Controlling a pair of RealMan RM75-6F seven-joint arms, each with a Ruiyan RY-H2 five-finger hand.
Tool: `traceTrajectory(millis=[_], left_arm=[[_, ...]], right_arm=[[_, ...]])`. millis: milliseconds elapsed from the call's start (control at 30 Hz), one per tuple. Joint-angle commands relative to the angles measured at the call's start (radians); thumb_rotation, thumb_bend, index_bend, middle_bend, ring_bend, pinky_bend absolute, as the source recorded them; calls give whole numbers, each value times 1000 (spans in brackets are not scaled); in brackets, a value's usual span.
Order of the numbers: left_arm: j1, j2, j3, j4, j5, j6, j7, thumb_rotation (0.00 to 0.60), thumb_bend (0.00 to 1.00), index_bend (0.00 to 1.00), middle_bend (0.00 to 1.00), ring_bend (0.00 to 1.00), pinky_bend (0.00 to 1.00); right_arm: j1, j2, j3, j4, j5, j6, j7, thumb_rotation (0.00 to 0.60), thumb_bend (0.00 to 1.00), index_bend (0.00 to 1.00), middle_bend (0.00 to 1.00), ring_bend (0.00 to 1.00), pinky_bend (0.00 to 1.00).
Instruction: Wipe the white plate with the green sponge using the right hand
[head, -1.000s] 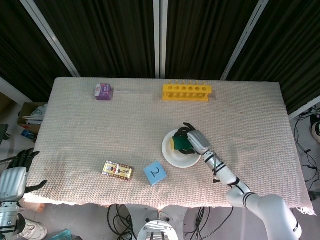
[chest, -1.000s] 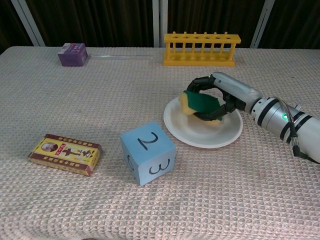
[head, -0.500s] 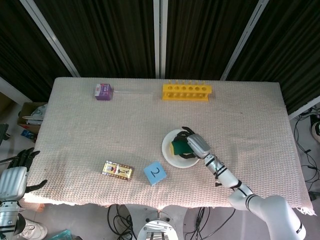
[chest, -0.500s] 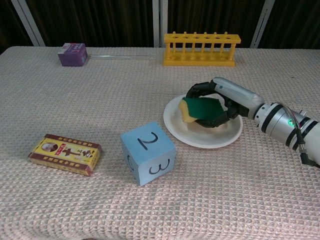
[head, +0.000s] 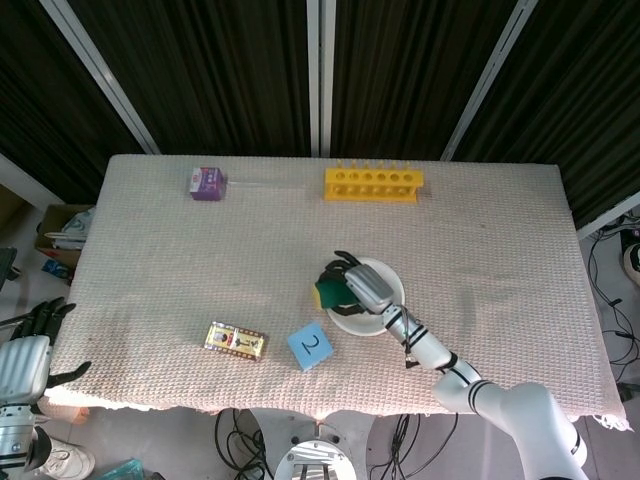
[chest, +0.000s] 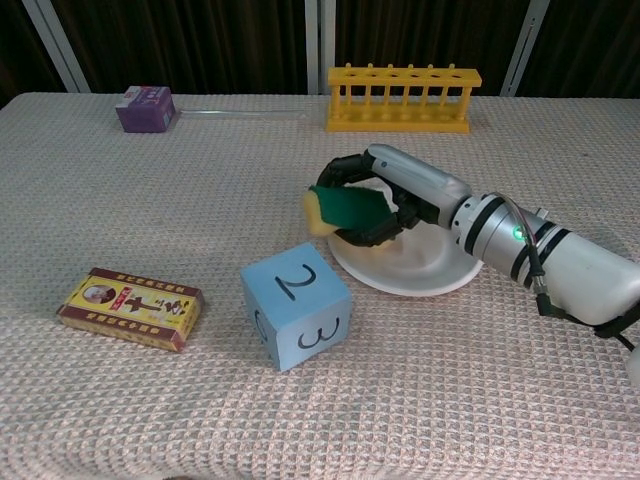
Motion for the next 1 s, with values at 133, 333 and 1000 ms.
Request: traceTrajectory(millis=[133, 333, 1000], left_arm=[[1, -1, 0, 4, -2, -1, -2, 600, 0, 155, 83, 85, 215], [2, 0, 1, 6, -1, -1, -5, 600, 0, 155, 82, 85, 215], [-15, 2, -7, -10, 12, -6, 9, 600, 0, 154, 82, 85, 215]], right_arm=[[12, -35, 13, 46, 19, -25, 14, 600, 322, 535, 432, 229, 83], [-11, -53, 0, 90, 21, -9, 45, 600, 324, 535, 432, 229, 82], [-75, 203, 42, -81, 61, 86, -72, 600, 326, 535, 432, 229, 82]])
